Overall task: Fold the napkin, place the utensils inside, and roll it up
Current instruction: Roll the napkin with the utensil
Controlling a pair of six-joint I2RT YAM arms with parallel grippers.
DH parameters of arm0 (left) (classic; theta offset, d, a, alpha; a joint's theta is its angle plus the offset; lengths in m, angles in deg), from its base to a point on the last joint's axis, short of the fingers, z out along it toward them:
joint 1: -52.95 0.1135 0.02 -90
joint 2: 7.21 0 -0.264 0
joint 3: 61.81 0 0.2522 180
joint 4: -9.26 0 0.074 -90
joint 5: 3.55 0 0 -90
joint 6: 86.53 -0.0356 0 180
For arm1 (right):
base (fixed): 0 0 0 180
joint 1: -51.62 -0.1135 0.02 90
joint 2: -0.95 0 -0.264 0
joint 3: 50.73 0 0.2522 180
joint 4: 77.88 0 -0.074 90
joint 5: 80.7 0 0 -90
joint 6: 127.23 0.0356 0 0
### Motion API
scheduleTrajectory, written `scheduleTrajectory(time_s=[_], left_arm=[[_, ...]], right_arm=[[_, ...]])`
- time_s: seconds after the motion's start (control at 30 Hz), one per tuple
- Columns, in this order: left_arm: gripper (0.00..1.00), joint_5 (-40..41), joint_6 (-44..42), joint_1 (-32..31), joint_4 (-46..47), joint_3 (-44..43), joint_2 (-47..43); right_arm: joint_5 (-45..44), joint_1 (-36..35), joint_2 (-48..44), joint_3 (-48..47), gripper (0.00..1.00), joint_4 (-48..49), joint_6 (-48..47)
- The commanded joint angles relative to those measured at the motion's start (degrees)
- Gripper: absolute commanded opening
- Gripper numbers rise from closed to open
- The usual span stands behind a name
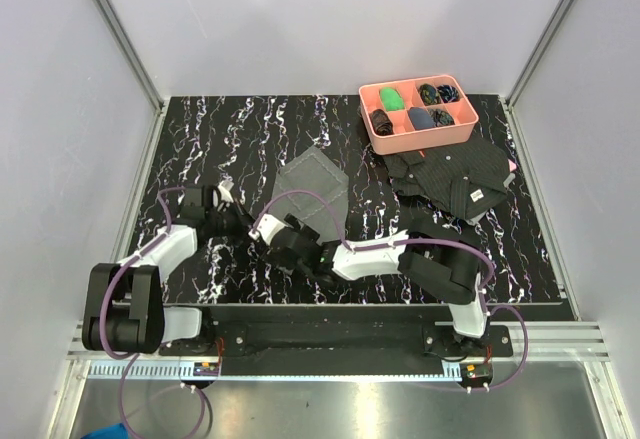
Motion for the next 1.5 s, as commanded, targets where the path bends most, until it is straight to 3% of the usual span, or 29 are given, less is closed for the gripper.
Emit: scheduleTrajectory(time_s=[0.0, 0.23, 0.63, 0.73, 0.8, 0.93, 0.97, 1.03, 1.07, 1.2, 1.3, 1.47], left_arm=[[0.0, -3.01, -0.21, 1.62, 0.77, -1.54, -1.58], [0.0, -3.8, -1.44, 3.38, 0.24, -2.24, -0.79], [0.0, -5.56, -3.64, 7.86, -0.73, -3.47, 0.97], [0.0, -5.47, -4.16, 7.95, -0.99, -3.73, 1.32], [0.0, -5.56, -4.34, 8.38, -1.17, -3.91, 1.67], [0.0, -5.82, -5.31, 8.65, -1.34, -4.52, 2.46], [0.12, -5.65, -5.48, 8.74, -1.43, -4.7, 2.55], [0.27, -4.77, -6.36, 8.91, -1.87, -5.05, 2.82], [0.41, -4.25, -6.8, 9.17, -2.22, -5.23, 2.82], [0.71, -1.09, -9.26, 11.28, -4.33, -6.02, 1.68], [0.8, 1.8, -10.05, 12.43, -5.73, -6.19, -0.6], [0.84, 9.72, -12.07, 12.52, -9.34, -6.29, -7.72]], right_arm=[[-7.87, -0.25, -1.06, 0.48, 0.78, 0.79, 1.99], [-8.67, -0.25, -3.87, 3.99, 0.63, -0.8, 2.87], [-7.96, -0.86, -5.46, 7.78, 0.59, -1.68, 2.61], [-7.61, -0.86, -4.06, 7.6, 0.49, -1.68, 2.26], [-6.74, -0.95, -3.53, 7.6, 0.35, -1.68, 1.73], [-3.49, -0.86, -2.21, 6.55, 0.22, -3.95, -0.29], [-2.09, -0.86, -2.29, 6.37, 0.13, -4.4, -0.55], [0.11, -0.86, -2.82, 5.59, 0.05, -6.67, -0.91], [0.99, -0.86, -3.08, 5.06, 0.0, -7.9, -0.91], [6.26, -0.6, -3.96, 0.5, 0.0, -16.07, 0.05], [13.9, 1.07, -3.79, -4.24, 0.0, -23.63, 2.6], [31.65, 7.56, -2.38, -11.54, 0.0, -32.25, 6.73]])
